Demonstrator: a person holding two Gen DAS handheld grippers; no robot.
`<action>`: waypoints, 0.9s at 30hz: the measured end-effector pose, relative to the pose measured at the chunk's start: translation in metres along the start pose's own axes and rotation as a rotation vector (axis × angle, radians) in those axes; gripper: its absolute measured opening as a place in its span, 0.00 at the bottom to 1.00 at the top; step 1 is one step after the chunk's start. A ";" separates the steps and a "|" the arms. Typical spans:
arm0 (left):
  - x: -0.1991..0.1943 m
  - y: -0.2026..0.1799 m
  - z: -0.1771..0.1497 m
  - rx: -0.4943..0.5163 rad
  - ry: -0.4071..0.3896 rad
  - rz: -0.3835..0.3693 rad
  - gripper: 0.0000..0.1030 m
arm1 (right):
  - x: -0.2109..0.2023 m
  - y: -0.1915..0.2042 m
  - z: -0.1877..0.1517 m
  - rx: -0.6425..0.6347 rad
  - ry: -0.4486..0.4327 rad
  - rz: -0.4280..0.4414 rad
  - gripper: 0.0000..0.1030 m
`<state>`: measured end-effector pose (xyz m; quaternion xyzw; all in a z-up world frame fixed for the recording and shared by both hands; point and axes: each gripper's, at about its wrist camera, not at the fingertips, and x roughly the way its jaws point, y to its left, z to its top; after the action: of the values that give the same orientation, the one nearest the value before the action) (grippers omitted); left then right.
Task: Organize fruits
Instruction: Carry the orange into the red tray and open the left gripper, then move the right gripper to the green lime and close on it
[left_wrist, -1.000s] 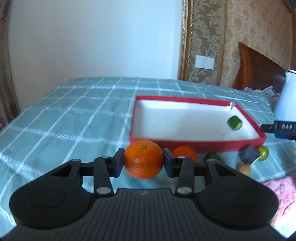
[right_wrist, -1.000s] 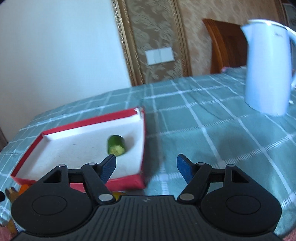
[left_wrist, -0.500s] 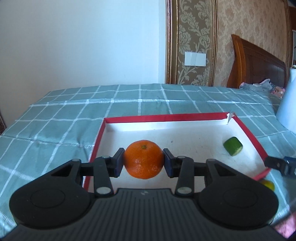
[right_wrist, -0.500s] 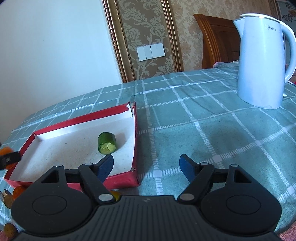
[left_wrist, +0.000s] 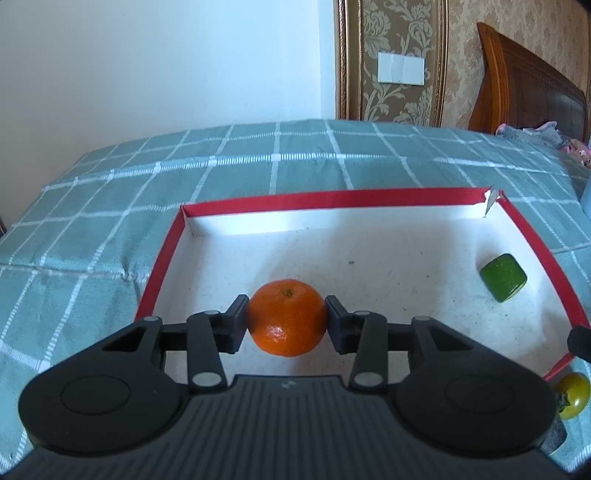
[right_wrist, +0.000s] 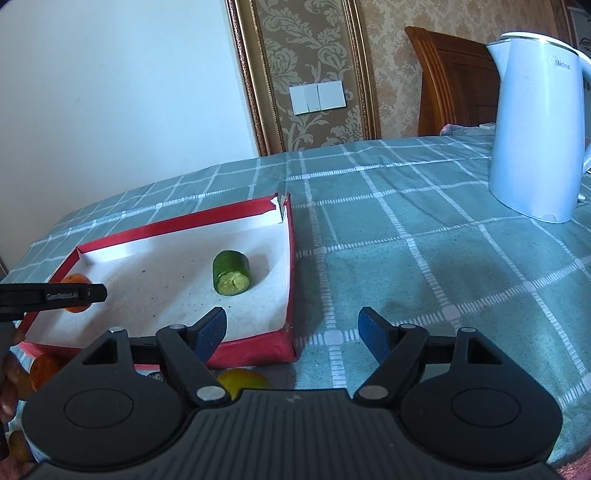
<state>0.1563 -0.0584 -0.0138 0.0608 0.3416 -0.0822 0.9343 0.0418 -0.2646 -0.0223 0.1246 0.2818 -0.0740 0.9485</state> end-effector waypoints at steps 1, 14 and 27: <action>0.002 -0.001 -0.001 0.003 0.008 0.000 0.39 | 0.000 0.001 0.000 -0.001 0.000 0.000 0.76; -0.058 0.016 -0.008 -0.022 -0.159 0.075 0.79 | 0.002 0.000 -0.001 -0.010 0.000 -0.006 0.77; -0.140 0.032 -0.107 -0.039 -0.203 -0.022 0.94 | 0.000 0.005 -0.003 -0.039 -0.020 -0.021 0.77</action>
<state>-0.0098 0.0071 -0.0028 0.0304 0.2471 -0.0917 0.9642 0.0416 -0.2587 -0.0236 0.1023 0.2750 -0.0797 0.9527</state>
